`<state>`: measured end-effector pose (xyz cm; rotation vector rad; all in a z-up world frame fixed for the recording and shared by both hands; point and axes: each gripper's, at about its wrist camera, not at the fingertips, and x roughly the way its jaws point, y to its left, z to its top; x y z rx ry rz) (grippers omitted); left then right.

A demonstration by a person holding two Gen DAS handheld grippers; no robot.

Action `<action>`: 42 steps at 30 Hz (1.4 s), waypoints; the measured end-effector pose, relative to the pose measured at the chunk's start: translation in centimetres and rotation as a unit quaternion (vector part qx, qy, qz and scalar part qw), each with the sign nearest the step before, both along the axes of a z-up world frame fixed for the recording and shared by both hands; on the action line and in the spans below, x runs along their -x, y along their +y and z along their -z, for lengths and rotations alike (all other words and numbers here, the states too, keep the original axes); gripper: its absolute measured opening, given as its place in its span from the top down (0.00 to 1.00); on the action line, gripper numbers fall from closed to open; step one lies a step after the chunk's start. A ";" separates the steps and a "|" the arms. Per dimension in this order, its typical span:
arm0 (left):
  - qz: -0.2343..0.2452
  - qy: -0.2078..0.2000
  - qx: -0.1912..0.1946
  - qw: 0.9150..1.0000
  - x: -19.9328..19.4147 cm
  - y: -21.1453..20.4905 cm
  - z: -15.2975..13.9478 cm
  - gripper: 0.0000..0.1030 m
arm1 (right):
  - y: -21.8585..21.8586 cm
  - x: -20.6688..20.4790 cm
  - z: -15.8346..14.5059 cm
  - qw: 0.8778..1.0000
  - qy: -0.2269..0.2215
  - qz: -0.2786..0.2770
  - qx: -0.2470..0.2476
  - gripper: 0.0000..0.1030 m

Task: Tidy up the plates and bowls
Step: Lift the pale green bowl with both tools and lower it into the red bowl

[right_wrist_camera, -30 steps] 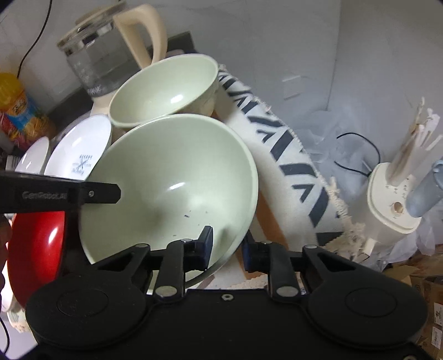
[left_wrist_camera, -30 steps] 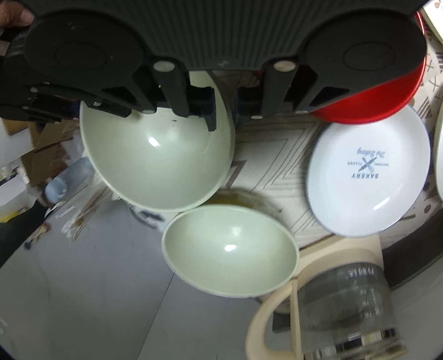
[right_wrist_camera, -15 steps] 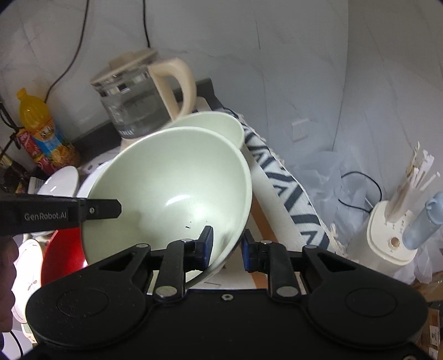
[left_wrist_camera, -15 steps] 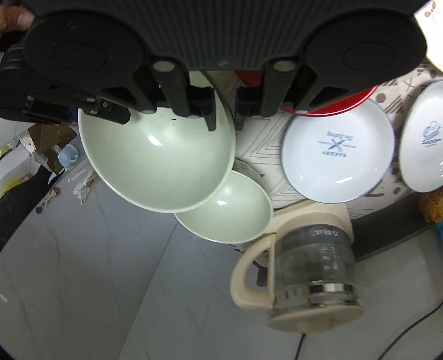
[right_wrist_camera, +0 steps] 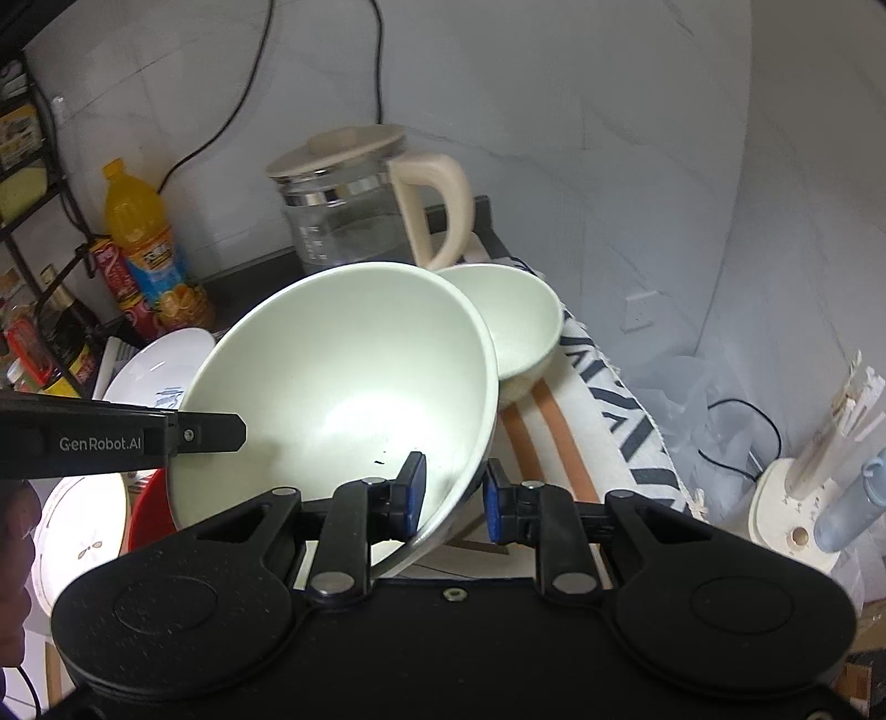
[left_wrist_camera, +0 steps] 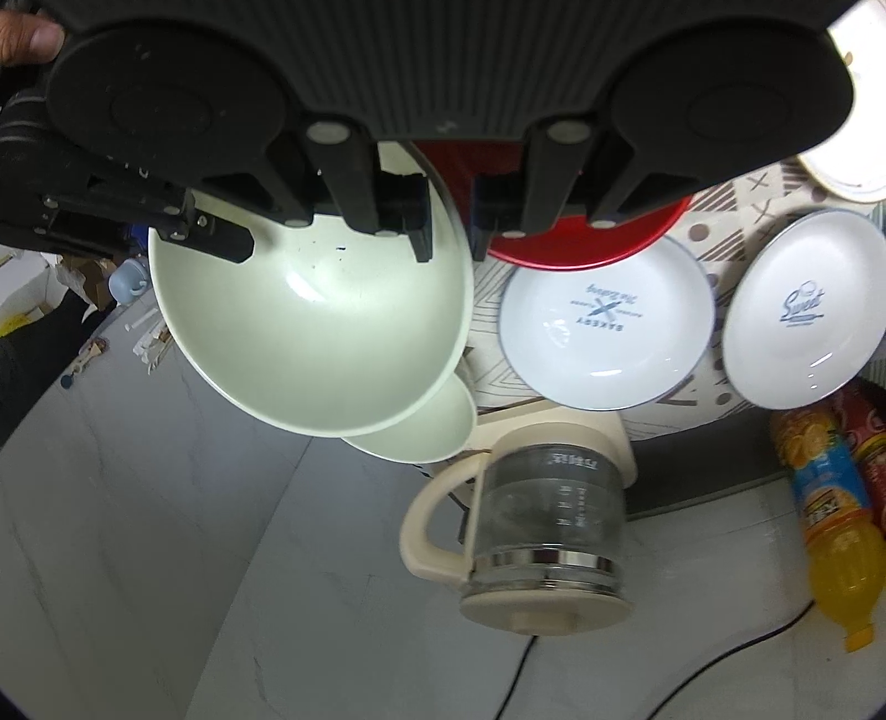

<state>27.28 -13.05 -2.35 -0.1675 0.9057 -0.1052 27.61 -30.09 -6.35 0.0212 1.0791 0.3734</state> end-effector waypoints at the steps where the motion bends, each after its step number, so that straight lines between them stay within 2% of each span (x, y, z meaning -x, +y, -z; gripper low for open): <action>1: -0.003 0.000 0.001 1.000 0.2 0.2 0.0 0.89 | 0.3 0.1 -0.2 1.000 -0.002 -0.003 0.000 0.79; 12: -0.041 0.005 -0.001 0.999 2.6 3.1 0.0 0.89 | 3.1 1.1 -1.0 0.999 -0.010 -0.045 -0.006 0.78; 27: -0.086 0.050 -0.002 0.995 4.6 6.4 1.5 0.88 | 6.9 2.1 0.6 0.994 0.031 -0.109 -0.001 0.74; 34: -0.094 0.071 -0.002 0.993 4.7 6.9 2.3 0.86 | 7.8 2.0 0.6 0.991 0.033 -0.132 -0.005 0.70; 42: -0.098 0.091 -0.015 0.991 4.9 7.2 3.5 0.85 | 8.6 2.4 2.2 0.985 0.067 -0.158 0.002 0.68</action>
